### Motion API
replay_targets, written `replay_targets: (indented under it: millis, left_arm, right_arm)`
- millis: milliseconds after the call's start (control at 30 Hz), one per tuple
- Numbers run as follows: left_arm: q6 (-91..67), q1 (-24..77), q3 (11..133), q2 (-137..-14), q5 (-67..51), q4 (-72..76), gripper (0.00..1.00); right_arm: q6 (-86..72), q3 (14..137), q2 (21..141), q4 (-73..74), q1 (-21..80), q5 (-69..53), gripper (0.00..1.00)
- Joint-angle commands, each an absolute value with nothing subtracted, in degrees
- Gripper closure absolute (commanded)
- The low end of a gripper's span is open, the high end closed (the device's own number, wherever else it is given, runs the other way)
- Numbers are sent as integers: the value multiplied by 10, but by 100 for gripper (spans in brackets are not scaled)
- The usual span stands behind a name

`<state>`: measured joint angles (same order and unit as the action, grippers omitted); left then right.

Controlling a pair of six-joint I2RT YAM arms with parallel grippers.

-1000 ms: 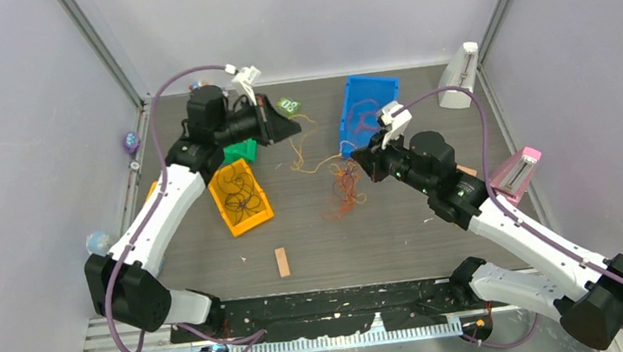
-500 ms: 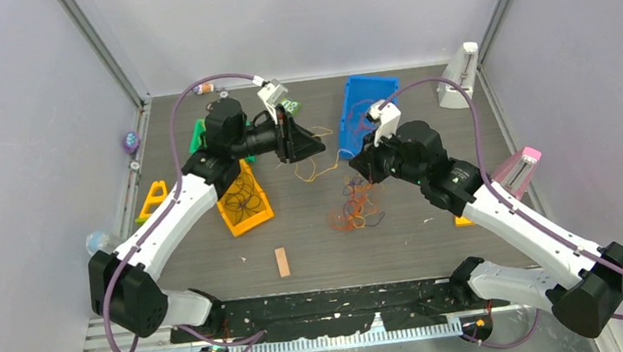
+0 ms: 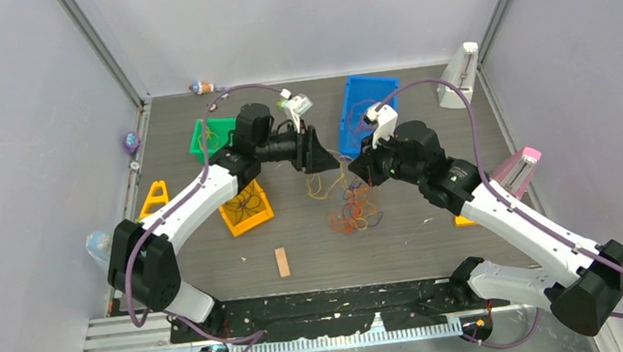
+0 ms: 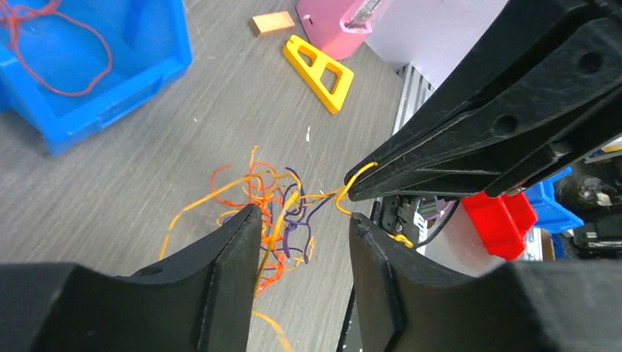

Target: Untangle the cables

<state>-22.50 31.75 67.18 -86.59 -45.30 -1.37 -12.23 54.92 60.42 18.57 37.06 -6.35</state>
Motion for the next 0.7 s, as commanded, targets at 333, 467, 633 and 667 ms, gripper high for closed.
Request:
replay_targets:
  millis: [333,467,633,667]
  left_arm:
    - [-253,333,705,-874,-483,-6,45]
    - [-258,333,707,-890,-502,-9,45]
    - [-281,334,693,-896,-514,29,45]
    - [-287,334,693,-897,-514,38,53]
  right_arm:
    - [-116,572,614,178,370,-66,95]
    - [-118,574,612,173,370,-74,95]
    - [-117,579,615,175,370,-79,95]
    - [-116,578,616,175,370,-79,94]
